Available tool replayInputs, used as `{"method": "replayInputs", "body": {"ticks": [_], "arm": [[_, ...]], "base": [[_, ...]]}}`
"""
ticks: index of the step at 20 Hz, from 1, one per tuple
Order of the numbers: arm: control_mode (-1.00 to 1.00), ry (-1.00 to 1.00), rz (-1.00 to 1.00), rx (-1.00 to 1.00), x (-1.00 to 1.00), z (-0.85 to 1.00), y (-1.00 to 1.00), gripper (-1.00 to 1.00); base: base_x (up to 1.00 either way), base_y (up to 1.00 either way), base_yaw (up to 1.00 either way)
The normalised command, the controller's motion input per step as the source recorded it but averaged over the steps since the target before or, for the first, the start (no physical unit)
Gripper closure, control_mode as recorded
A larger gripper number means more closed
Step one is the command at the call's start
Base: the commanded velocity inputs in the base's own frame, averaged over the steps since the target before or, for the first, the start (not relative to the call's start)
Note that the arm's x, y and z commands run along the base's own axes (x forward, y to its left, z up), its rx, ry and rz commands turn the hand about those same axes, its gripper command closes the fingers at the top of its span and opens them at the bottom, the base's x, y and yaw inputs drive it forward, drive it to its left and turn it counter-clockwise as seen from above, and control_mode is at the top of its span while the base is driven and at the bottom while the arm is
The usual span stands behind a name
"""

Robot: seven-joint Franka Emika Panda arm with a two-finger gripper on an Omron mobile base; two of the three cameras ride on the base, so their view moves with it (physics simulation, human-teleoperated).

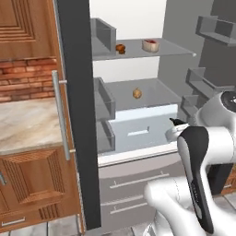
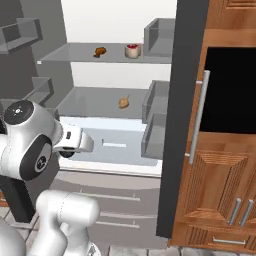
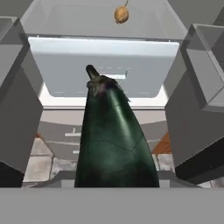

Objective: Gather the onion and eggplant from the fridge and place them on a tray on the dining counter. Then gather the chicken drumstick and steak from the fridge and place them on the other tray.

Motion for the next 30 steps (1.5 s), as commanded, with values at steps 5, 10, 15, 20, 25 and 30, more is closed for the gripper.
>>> {"method": "replayInputs", "body": {"ticks": [5,10,15,20,25,30], "arm": [[1.0,0.0,0.0,0.0,0.0,0.0,0.0,1.0],[1.0,0.0,0.0,0.0,0.0,0.0,0.0,1.0],[1.0,0.0,0.0,0.0,0.0,0.0,0.0,1.0],[1.0,0.0,0.0,0.0,0.0,0.0,0.0,1.0],[1.0,0.0,0.0,0.0,0.0,0.0,0.0,1.0],[1.0,0.0,0.0,0.0,0.0,0.0,0.0,1.0]], "base": [[-0.72,0.34,0.0],[-0.61,0.46,0.02],[-0.57,0.41,0.24],[-0.3,0.6,0.38],[-0.18,0.78,0.42],[-0.14,0.79,0.44]]}}
